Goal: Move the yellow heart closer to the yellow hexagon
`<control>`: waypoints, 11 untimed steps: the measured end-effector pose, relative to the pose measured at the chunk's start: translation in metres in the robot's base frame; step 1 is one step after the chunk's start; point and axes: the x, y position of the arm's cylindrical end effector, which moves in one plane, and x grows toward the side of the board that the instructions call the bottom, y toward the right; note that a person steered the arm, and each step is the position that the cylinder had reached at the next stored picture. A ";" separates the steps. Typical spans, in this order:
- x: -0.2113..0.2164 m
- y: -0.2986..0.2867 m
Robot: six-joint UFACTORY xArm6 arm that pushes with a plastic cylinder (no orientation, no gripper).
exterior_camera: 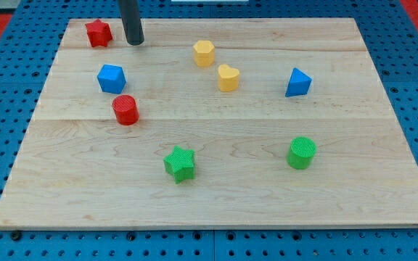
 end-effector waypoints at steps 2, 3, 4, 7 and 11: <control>0.037 0.033; 0.073 0.066; 0.108 0.088; 0.142 0.162; 0.068 0.161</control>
